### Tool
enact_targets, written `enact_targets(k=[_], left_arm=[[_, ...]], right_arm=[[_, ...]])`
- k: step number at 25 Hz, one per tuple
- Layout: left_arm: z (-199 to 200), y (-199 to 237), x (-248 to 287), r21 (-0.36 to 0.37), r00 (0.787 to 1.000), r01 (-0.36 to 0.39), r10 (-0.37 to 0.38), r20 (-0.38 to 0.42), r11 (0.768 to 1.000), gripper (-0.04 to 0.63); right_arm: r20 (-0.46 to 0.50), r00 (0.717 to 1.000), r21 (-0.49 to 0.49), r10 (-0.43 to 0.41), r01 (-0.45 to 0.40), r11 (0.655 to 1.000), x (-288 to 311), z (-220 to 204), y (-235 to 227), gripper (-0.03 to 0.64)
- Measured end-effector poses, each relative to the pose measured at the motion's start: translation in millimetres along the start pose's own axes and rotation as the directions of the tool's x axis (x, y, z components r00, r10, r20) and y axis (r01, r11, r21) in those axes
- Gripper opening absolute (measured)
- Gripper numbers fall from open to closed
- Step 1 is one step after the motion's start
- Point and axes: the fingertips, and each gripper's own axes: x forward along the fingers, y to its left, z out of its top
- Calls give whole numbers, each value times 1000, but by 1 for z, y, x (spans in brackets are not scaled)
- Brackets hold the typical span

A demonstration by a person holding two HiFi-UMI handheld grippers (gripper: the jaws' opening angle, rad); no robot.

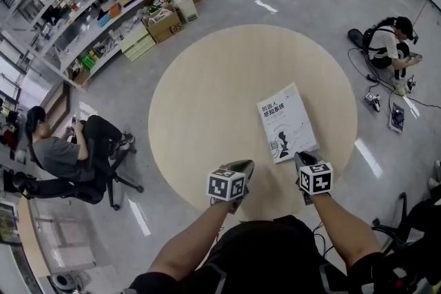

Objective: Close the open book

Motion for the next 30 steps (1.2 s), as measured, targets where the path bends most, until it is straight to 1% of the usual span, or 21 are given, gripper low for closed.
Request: enact_targets(k=[2,3,5,8,10,12,14,16,17,19,21,23,27,30], left_arm=[[0,-1,2,4,1000,-2,2,-6,1000,-11],[1,-1,2,5,1000,-5,5,-8,1000,-11],[2,1,1,0,1000,-11,11,-10,1000,-11],[3,5,1,-8,1000,-18,18,-10,1000,-11],[4,6,2,-6,1000,-17,17,-8,1000,-11],[4,3,5,-10,1000,-12,12,2,1000,-11],[6,1,6,-18,1000,-8,9,17,1000,-11],[10,1,4,-29,999,-5,6,37,1000,-11],[12,2,3,-34,999,-5,6,48,999,-11],[16,1,2,-43,997,-10,13,72,999,-11],[19,-2,1,-48,995,-20,24,96,999,-11],[23,-2,-8,-54,991,-30,37,125,998,-11],[29,12,-34,-92,979,-59,76,191,994,-11],[41,29,-47,-110,964,-90,114,241,990,-11]], right_arm=[[-34,999,121,-6,10,993,6,-10,-18,34],[-50,999,161,-7,15,987,9,-15,-25,34],[-81,996,205,-35,51,977,10,-24,-40,51],[-115,986,245,-123,148,958,1,-36,-68,53],[-126,978,242,-165,191,951,-6,-41,-84,54],[-121,976,230,-182,206,951,-13,-40,-93,54],[-103,977,238,-184,204,949,-17,-32,-97,54],[-78,983,244,-167,181,953,-18,-19,-92,54],[-66,986,231,-156,167,959,-18,-11,-88,54],[-44,990,166,-134,139,976,-15,6,-81,54],[-18,996,111,-82,83,990,-12,24,-71,51],[14,1000,82,-20,19,996,-13,45,-54,0],[41,997,-11,71,-71,997,-16,77,-12,-2],[73,985,-27,159,-158,987,-12,106,11,-2]])
